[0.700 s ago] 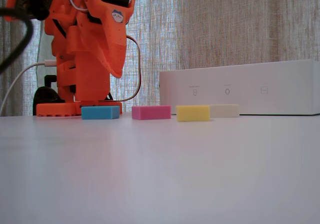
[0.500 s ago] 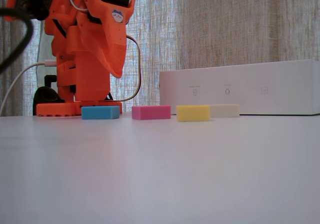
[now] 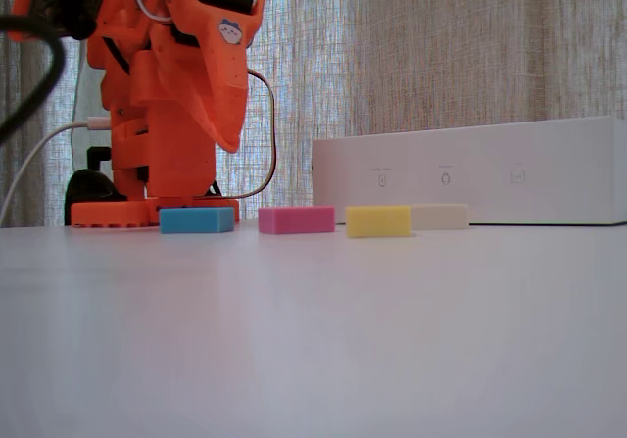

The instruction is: Grasp the pink cuboid and put it in the bin.

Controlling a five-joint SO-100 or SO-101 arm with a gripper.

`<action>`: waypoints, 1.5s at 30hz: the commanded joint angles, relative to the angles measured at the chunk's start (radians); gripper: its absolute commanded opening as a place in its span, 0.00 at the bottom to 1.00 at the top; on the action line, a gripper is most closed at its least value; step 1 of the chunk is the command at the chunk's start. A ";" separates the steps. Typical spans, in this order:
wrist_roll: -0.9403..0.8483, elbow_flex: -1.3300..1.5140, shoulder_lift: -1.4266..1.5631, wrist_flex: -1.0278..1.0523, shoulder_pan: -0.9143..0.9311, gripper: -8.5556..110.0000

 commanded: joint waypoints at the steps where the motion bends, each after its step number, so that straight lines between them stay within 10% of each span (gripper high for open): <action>1: 0.009 -0.003 -0.005 -0.008 -0.002 0.00; 31: -0.091 -0.051 -0.199 -0.120 -0.114 0.06; 36: -0.094 -0.479 -0.540 -0.221 -0.140 0.20; 45: 0.209 -1.726 -1.022 0.249 -0.287 0.24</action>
